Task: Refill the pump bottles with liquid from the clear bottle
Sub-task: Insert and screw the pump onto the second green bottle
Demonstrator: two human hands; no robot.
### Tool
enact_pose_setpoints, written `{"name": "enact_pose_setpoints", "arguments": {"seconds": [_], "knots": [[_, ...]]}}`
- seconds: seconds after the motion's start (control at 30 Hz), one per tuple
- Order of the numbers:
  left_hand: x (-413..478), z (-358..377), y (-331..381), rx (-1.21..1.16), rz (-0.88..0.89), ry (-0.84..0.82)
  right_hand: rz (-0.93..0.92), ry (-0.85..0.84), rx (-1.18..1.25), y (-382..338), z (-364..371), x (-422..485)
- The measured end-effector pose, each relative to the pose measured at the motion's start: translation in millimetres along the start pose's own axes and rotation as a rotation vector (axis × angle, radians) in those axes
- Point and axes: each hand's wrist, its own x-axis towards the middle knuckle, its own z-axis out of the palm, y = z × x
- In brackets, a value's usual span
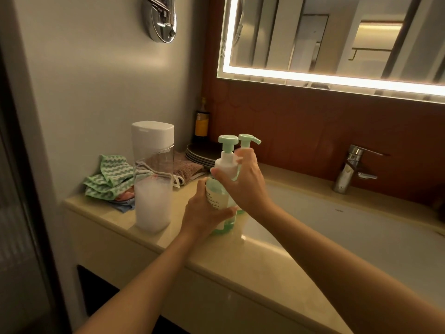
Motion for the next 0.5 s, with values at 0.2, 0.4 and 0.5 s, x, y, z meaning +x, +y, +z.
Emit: {"name": "enact_pose_setpoints", "arguments": {"seconds": [0.2, 0.4, 0.5], "knots": [[0, 0, -1, 0.007, 0.020, 0.013, -0.031, -0.061, -0.020, -3, 0, -11], [-1, -2, 2, 0.004, 0.001, -0.004, -0.076, 0.153, -0.209, -6, -11, -5], [-2, -2, 3, 0.010, 0.006, -0.006, 0.019, -0.012, -0.156, -10, -8, 5]]}}
